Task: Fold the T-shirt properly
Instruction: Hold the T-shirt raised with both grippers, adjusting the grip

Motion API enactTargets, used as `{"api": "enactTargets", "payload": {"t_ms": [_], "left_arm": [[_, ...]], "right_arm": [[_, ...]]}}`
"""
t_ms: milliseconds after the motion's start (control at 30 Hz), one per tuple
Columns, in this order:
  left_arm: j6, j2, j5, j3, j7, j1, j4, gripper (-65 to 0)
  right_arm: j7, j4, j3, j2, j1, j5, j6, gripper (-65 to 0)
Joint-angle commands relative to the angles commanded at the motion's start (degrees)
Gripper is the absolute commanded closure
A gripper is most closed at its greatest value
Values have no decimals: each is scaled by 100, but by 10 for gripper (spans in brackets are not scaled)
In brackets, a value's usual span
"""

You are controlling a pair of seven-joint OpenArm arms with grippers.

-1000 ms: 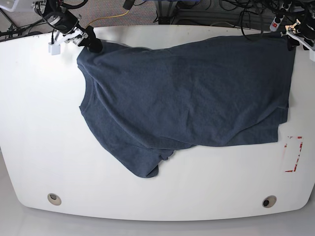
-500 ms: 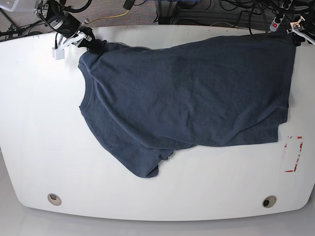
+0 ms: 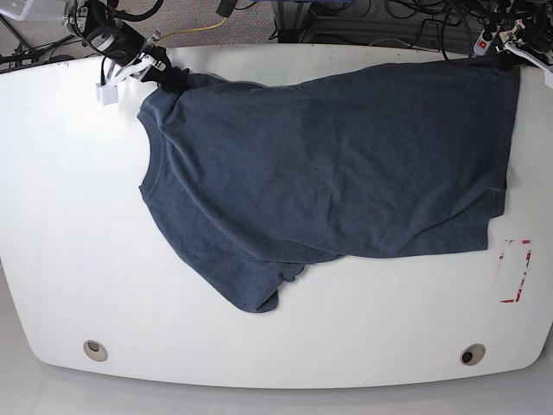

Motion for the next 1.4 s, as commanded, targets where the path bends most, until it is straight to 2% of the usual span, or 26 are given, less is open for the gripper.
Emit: {"api": "enactTargets", "payload": {"t_ms": [133,267,400,533,700,1033,1400], "left_arm": [[0,-9,18,9,26,-9,9,-346],[0,-123,18,26,273,-44,-9,-344],[0,-167,9,290,378,-105,35,-342],[0,-132,9,334,396,-88,571,-342],[0,-141,44,334,721,-105,782,-342],[0,-158,53,352,721,-114,747,-343],[0,-167,9,624,721,-114,193,-343]], "right_arm": [[0,0,-114,0,26,0,0,0],[0,0,-149,-9,44,0,0,0],[0,0,-158,-18,53,0,0,0],[0,0,-158,-26,53,0,0,0],[0,0,-149,9,53,0,0,0],[0,0,-149,9,53,0,9,0],[0,0,-149,9,53,0,9,0]]}}
